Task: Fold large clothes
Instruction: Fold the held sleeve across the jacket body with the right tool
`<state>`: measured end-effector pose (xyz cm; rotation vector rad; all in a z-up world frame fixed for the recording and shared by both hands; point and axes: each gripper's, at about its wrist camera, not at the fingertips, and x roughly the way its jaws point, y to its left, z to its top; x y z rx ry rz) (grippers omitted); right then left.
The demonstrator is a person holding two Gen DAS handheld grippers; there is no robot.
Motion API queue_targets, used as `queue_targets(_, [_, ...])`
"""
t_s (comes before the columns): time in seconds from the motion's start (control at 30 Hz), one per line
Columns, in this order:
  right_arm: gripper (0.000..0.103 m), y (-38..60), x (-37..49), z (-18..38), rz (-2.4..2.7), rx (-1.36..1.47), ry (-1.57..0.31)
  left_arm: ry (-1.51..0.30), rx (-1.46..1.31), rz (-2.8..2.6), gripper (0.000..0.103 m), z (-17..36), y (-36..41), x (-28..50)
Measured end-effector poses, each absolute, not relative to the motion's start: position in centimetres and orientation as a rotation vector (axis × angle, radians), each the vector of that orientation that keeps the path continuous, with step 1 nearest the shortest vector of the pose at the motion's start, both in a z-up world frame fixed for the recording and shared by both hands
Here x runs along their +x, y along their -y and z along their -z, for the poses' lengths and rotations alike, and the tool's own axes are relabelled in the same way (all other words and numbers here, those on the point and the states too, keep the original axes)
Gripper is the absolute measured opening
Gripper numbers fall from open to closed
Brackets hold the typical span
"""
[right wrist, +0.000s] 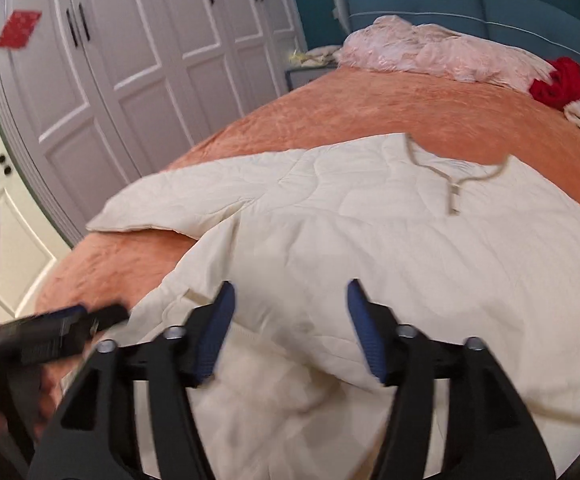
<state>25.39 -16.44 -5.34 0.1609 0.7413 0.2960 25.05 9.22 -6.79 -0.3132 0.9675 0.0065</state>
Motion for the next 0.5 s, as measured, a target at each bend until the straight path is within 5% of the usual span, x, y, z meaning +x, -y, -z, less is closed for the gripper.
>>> queue_targets(0.37, [0.061,38.3,20.4,9.2,0.213,0.626,-0.725,-1.095,-0.524,0.133,0.092,10.6,-2.7,30.7])
queue_targets(0.47, [0.061,42.7,21.1,10.6,0.297,0.736,-0.706,-1.071,-0.453,0.119,0.083,10.5,-1.1,31.4])
queue_targets(0.5, [0.059,43.5,21.7,11.1,0.297,0.759,-0.708,-1.074,-0.433,0.121,0.072,10.6,-0.7,31.6])
